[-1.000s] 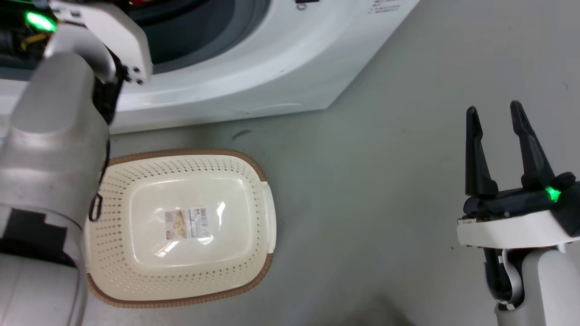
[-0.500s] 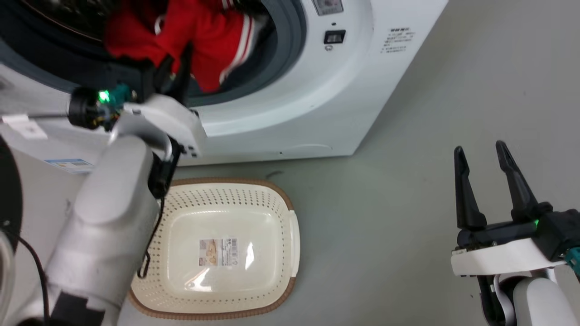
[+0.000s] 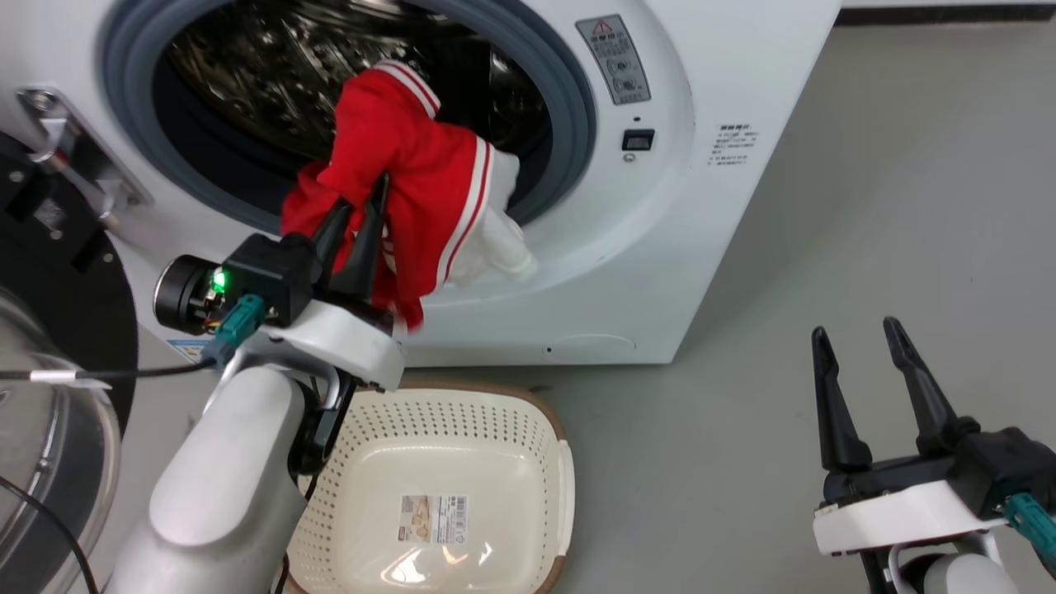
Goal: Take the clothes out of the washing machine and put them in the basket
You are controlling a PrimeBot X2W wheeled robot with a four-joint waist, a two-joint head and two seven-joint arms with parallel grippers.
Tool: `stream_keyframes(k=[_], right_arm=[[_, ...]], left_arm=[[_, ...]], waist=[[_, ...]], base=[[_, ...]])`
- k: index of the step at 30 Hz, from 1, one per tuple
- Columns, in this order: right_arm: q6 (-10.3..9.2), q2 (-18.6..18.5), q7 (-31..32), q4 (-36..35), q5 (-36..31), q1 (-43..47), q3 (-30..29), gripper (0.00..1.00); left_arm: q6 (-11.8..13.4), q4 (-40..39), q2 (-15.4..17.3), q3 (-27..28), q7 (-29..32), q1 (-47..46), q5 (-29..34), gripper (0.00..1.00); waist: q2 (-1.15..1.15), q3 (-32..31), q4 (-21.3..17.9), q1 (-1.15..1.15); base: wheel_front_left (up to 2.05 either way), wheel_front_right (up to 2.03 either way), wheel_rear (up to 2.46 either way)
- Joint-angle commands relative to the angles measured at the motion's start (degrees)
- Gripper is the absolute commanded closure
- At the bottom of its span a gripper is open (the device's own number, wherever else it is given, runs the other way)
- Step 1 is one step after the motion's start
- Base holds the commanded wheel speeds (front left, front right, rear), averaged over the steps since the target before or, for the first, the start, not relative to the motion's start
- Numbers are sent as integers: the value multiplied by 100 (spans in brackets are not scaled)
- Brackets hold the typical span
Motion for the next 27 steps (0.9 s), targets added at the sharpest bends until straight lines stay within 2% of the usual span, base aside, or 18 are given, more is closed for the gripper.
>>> stream_keyframes(k=[1,27], right_arm=[[-4,8,-14,13,-30,109,13,0],[-4,9,-14,38,46,606,120,0]], left_arm=[[48,-185,20,-9,5,101,6,100],[622,-3116,711,-38,880,1213,151,100]], waist=[[0,-148,83,1],[0,-896,149,1]], base=[[0,0,0],[0,0,0]])
